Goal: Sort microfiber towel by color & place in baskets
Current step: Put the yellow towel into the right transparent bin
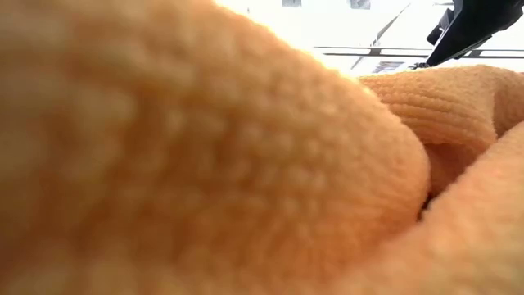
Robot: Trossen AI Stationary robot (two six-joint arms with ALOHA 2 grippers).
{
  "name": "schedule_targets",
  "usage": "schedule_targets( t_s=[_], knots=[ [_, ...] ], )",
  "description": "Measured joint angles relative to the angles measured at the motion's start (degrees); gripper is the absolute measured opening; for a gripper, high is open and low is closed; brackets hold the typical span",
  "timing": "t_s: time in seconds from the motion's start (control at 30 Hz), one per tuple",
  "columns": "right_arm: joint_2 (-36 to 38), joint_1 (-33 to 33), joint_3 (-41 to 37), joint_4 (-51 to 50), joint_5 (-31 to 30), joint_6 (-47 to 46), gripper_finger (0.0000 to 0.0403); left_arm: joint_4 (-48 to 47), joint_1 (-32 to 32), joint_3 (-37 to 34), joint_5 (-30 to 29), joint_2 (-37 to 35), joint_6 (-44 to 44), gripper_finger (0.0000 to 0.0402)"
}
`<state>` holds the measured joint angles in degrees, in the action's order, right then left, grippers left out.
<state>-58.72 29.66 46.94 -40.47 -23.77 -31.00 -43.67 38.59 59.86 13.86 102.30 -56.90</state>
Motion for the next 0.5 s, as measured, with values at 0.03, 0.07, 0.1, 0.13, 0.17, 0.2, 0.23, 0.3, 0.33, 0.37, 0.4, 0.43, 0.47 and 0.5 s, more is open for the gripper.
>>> schedule_targets(
  t_s=[0.03,0.07,0.1,0.13,0.17,0.2,0.23,0.3,0.33,0.37,0.4,0.43,0.47,0.5],
  knots=[
    [-0.02,0.01,0.0,0.0,0.0,0.0,0.0,0.82,-0.22,0.02,0.03,-0.02,-1.37,0.0005],
    [-0.02,-0.01,0.0,0.02,0.0,0.0,0.0,1.07,-0.39,0.26,0.05,-0.38,-2.52,0.0004],
    [-0.02,0.0,0.0,0.01,0.0,0.0,0.0,0.94,-0.41,0.65,-0.16,-1.07,-3.45,0.0002],
    [-0.02,-0.01,0.0,0.0,0.0,0.0,0.0,0.67,-0.44,1.26,-0.82,-2.08,-4.24,0.0001],
    [-0.02,-0.01,0.0,0.02,0.0,0.0,0.0,0.15,-0.44,2.17,-2.24,-3.35,-4.92,0.0001],
    [-0.02,0.01,0.0,0.0,0.0,0.0,0.0,-0.7,-0.28,3.18,-4.21,-4.85,-5.45,0.0001],
    [-0.02,-0.01,0.0,0.02,0.0,0.0,0.0,-1.91,0.01,4.19,-6.62,-6.55,-5.89,0.0],
    [-0.02,-0.01,0.0,0.02,0.0,0.0,0.0,-4.93,0.58,6.31,-12.18,-10.35,-7.18,0.0],
    [-0.02,-0.01,0.0,0.02,0.0,0.0,0.0,-6.24,0.81,7.5,-15.5,-12.34,-7.69,0.0],
    [-0.02,-0.01,0.0,0.02,0.0,0.0,0.0,-7.44,1.2,8.78,-18.94,-14.33,-8.23,0.0],
    [-0.02,-0.01,0.0,0.04,0.0,0.0,0.0,-8.54,1.52,10.02,-22.4,-16.31,-8.63,0.0],
    [-0.02,-0.01,0.0,0.04,0.0,0.0,0.0,-9.65,1.92,11.12,-25.78,-18.01,-8.9,0.0],
    [-0.02,-0.01,0.0,0.04,0.0,0.0,0.0,-10.58,2.23,12.0,-28.69,-19.56,-8.92,0.0],
    [-0.02,-0.01,0.0,0.04,0.0,0.0,0.0,-11.61,2.42,12.62,-31.34,-20.7,-8.98,0.0]
  ],
)
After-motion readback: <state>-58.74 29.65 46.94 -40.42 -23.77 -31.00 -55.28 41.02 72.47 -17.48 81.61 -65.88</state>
